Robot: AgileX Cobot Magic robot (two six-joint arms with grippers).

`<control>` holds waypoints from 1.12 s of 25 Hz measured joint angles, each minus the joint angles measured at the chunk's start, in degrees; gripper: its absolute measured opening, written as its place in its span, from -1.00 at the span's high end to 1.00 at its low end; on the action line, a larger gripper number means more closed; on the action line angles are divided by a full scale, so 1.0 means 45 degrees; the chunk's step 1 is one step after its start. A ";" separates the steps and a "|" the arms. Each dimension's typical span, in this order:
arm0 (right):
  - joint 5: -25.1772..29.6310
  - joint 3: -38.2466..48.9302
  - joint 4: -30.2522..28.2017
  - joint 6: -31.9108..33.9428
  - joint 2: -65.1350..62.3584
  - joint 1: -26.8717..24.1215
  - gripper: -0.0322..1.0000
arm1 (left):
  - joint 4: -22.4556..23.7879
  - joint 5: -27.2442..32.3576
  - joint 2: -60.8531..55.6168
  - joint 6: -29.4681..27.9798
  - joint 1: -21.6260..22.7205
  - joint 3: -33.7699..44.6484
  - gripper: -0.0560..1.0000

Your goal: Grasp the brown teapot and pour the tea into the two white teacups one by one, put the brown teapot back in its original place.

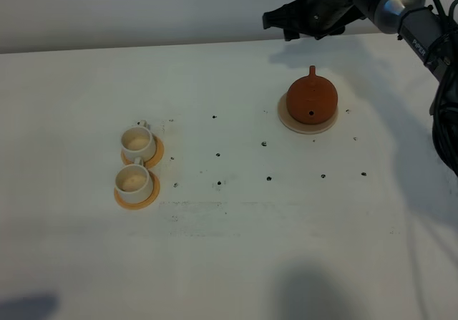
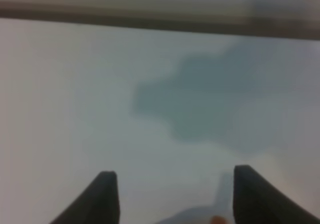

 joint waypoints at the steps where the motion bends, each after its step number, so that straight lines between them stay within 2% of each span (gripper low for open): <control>1: -0.0012 0.0000 -0.0076 -0.0014 0.0000 -0.0082 0.00 | 0.0000 0.0000 0.0000 0.0000 0.0000 0.0000 0.38; 18: -0.1065 -0.0052 0.0040 -0.0270 0.0629 -0.0270 0.00 | 0.0000 0.0000 0.0000 0.0000 0.0000 0.0000 0.38; 24: -0.0268 -0.0052 0.0029 -0.0425 0.0629 -0.0270 0.00 | 0.0000 0.0000 0.0000 0.0000 0.0000 0.0000 0.38; 28: -0.0176 -0.0052 0.0088 -0.0510 0.0629 -0.0270 0.00 | 0.0000 0.0000 0.0000 0.0004 0.0000 0.0000 0.38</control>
